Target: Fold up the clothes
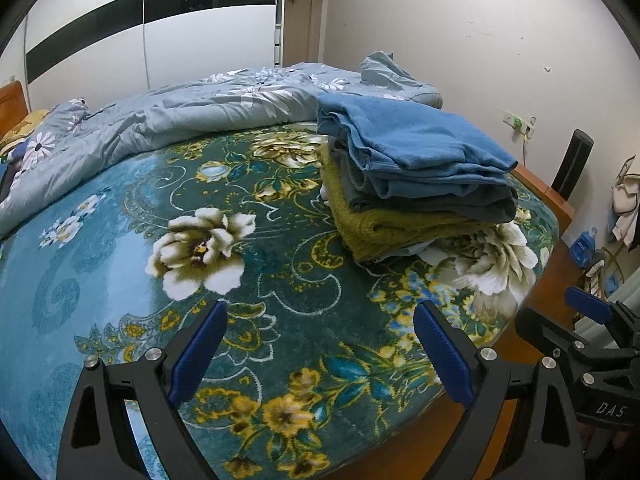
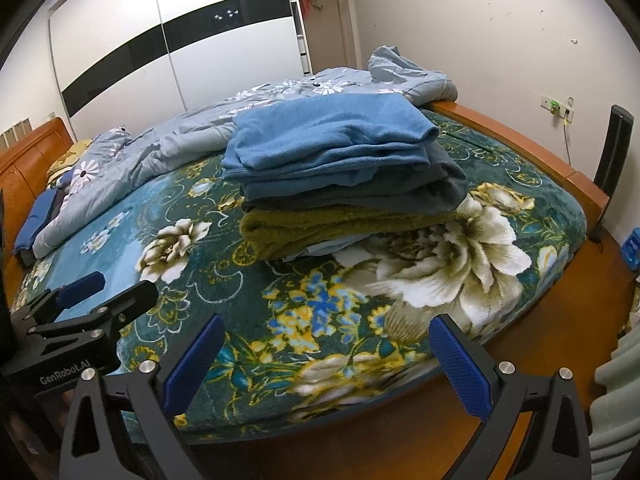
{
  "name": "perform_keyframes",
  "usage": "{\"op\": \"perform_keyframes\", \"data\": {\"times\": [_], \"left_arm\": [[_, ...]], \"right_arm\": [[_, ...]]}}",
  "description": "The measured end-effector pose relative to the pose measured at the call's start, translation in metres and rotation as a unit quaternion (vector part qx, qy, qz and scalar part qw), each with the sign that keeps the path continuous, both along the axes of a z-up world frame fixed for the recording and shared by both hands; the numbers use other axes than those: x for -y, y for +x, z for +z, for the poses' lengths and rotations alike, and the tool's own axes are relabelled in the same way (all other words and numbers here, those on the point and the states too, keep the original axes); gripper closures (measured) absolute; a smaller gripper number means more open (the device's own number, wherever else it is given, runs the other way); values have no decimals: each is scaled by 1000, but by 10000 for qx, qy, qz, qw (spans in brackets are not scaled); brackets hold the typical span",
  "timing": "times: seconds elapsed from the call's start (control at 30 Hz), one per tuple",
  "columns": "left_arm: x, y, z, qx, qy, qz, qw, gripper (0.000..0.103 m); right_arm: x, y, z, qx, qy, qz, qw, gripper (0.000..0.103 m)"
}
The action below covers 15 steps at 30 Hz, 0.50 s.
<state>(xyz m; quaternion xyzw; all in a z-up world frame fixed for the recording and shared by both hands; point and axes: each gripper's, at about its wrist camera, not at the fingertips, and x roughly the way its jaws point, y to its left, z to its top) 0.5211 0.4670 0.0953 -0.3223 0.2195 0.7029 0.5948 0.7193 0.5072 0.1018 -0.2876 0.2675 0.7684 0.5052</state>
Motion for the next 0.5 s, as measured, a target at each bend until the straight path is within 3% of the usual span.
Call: {"op": "perform_keyframes", "data": {"times": [0.5], "left_arm": [[8,-1,-1,-135,172,158,9996,8]], "right_arm": [[4,1,-9,99,-123,-65,9999,0]]}}
